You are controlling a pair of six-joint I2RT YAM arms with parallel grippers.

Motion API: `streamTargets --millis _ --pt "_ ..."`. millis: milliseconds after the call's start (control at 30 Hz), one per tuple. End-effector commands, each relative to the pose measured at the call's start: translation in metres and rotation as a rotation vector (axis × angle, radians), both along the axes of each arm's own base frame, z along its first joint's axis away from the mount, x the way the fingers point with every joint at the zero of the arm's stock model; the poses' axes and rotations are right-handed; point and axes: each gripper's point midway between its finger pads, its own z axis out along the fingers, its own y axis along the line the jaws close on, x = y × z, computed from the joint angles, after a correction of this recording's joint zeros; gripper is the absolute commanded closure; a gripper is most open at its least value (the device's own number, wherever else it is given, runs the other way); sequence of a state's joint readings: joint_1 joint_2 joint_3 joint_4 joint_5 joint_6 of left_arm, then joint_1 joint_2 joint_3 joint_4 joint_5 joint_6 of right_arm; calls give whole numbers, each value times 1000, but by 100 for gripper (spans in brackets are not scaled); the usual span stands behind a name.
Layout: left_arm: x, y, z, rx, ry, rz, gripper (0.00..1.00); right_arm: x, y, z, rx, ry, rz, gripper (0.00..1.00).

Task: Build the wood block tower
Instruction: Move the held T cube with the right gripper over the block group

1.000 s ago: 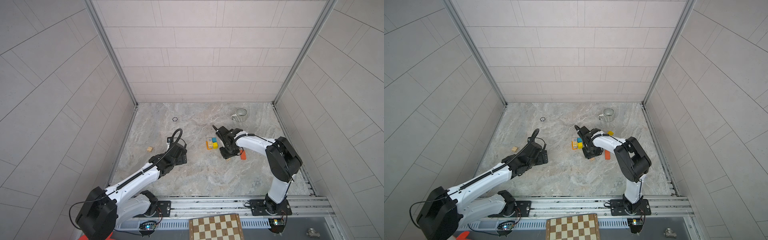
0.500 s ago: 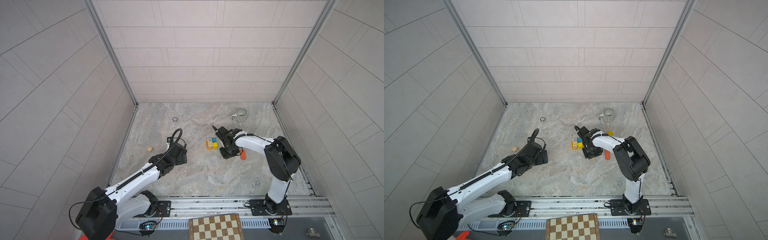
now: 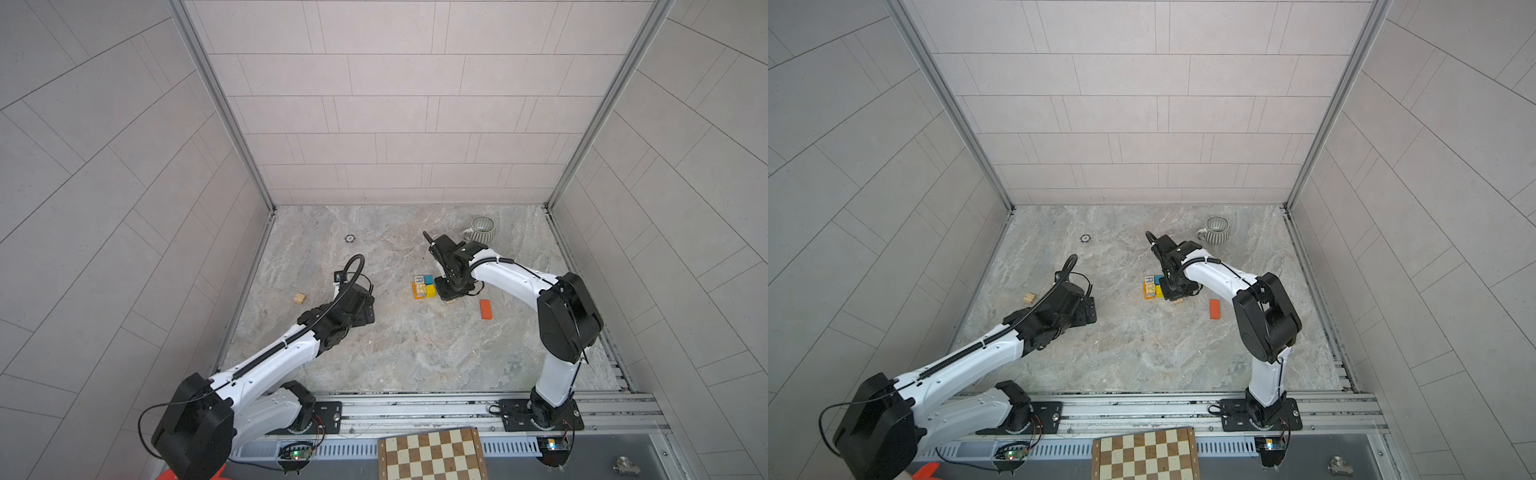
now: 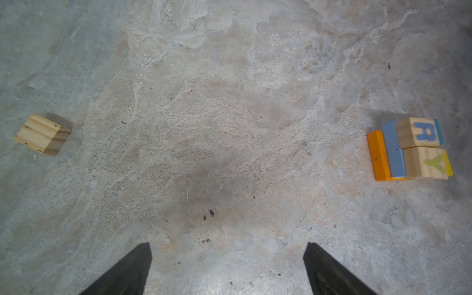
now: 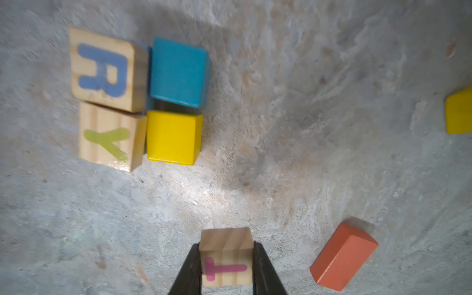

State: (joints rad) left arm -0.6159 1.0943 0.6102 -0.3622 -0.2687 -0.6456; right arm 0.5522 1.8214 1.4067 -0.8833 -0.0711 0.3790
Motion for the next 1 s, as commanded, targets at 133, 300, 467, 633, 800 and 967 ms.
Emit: streamTargets --millis 133,300,467,633,800,967 --pt "19 -8 16 -2 -60 9 0 19 9 17 67 5 -68 74" --pt "22 -9 11 7 -57 12 0 30 16 16 94 11 -84 74" --pt "25 -12 6 11 -53 6 0 38 23 12 120 20 -103 75" --pt "25 -15 2 5 -40 -1 0 44 31 8 147 30 -117 75" --pt "24 -17 -2 -3 -25 -8 0 51 35 4 157 36 -133 75" --pt "23 -24 -4 -31 -6 -31 0 56 40 -2 161 47 -141 75"
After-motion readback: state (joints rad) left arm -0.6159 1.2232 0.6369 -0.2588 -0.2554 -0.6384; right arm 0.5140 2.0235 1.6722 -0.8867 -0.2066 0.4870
